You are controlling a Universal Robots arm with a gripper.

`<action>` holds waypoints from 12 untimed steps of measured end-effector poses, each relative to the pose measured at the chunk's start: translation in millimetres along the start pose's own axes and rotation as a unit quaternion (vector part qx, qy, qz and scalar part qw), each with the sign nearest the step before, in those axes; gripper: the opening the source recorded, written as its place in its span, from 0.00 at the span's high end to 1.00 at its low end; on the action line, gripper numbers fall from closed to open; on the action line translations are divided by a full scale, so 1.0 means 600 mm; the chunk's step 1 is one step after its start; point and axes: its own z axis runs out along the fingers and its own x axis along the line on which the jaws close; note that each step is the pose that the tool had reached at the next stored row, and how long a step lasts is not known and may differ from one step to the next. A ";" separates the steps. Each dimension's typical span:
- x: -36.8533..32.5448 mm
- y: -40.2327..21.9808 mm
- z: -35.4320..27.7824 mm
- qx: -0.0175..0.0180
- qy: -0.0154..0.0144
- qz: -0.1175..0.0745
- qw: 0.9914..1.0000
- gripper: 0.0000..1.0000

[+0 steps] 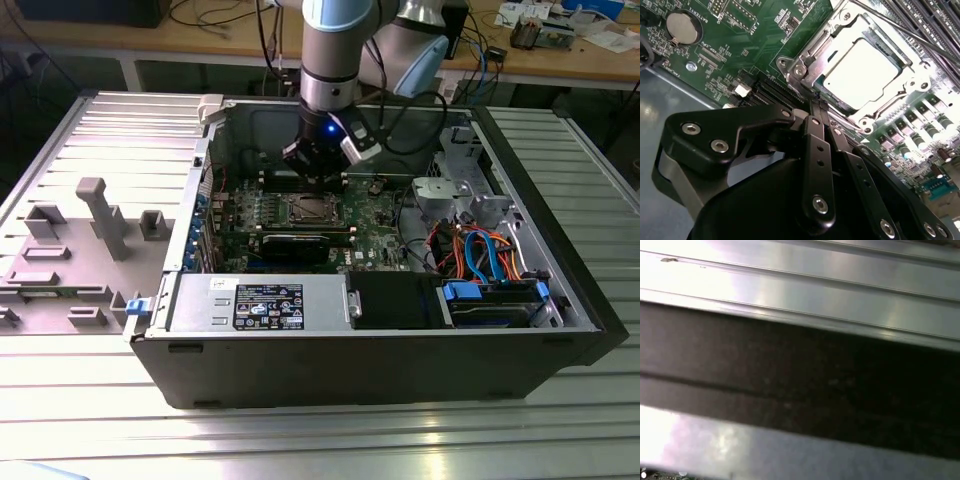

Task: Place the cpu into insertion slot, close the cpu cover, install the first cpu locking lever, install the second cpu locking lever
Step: 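Install the first cpu locking lever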

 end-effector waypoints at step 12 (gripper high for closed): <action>-0.014 -0.003 0.005 0.000 0.000 0.003 1.000 0.89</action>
